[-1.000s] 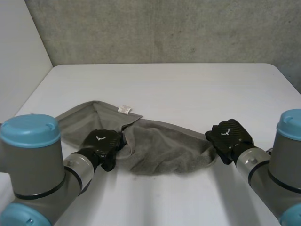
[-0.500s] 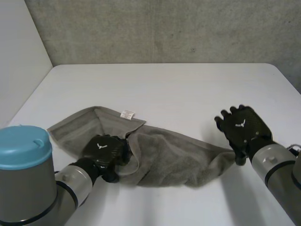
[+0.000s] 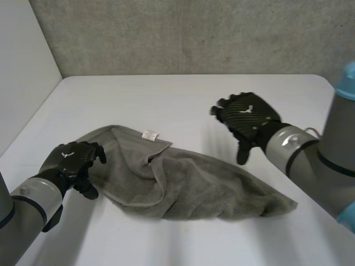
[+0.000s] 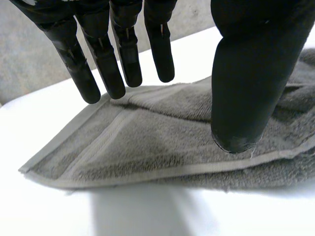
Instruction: Fold the towel.
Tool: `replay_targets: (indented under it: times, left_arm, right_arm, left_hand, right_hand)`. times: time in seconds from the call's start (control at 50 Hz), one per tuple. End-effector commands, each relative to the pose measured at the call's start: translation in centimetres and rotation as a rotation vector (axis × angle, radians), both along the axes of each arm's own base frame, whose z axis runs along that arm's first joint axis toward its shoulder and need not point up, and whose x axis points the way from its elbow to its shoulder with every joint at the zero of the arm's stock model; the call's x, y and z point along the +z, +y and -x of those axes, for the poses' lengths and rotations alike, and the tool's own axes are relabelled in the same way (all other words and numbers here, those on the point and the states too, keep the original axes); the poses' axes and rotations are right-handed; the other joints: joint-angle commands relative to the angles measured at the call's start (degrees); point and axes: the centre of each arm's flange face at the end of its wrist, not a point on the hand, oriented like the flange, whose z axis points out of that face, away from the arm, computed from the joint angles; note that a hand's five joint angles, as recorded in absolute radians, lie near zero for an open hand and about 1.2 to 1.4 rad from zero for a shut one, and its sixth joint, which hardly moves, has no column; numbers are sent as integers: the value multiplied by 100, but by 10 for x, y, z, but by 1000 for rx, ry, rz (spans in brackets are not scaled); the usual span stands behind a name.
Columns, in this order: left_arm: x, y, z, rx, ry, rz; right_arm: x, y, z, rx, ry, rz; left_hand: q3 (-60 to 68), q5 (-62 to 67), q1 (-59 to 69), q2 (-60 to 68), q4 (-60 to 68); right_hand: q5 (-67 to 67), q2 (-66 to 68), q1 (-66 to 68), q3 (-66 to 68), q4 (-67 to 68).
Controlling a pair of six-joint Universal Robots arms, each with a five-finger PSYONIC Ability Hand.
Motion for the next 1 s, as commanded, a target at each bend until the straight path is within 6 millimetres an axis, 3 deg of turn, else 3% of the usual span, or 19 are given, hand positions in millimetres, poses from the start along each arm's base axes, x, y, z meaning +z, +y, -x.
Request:
replay_targets:
  times: [0.02,0.2,0.42,0.8,1.0]
  left_arm:
    - [-9,-9,-9,-2,20,-36]
    - [-20,-29,-20,-72,108,-103]
    - [-37,-38,-27,-107,134,-163]
    - [-54,-49,-30,-177,-22,-88]
    - [-56,-54,-30,-177,-27,-64]
  right_arm:
    - [-15,0,-36,215,-20,-39]
    - [-53,7,-73,409,60,-31]
    - [-91,18,-92,542,218,80]
    - [-113,20,-102,595,289,144]
    - [-105,23,-108,614,290,191]
  left_hand:
    - [371,393,360,372,365]
    - [371,393,360,372,365]
    - [405,427,393,405,399]
    - [472,494,460,472,466]
    - [1078,1100,1066,1078,1072]
  right_hand:
    - [40,-60,40,-31,-125]
    - [681,581,681,610,516]
    - [900,800,900,829,735]
    - [1523,1423,1523,1452,1358]
    - [1455,1356,1456,1385,1291]
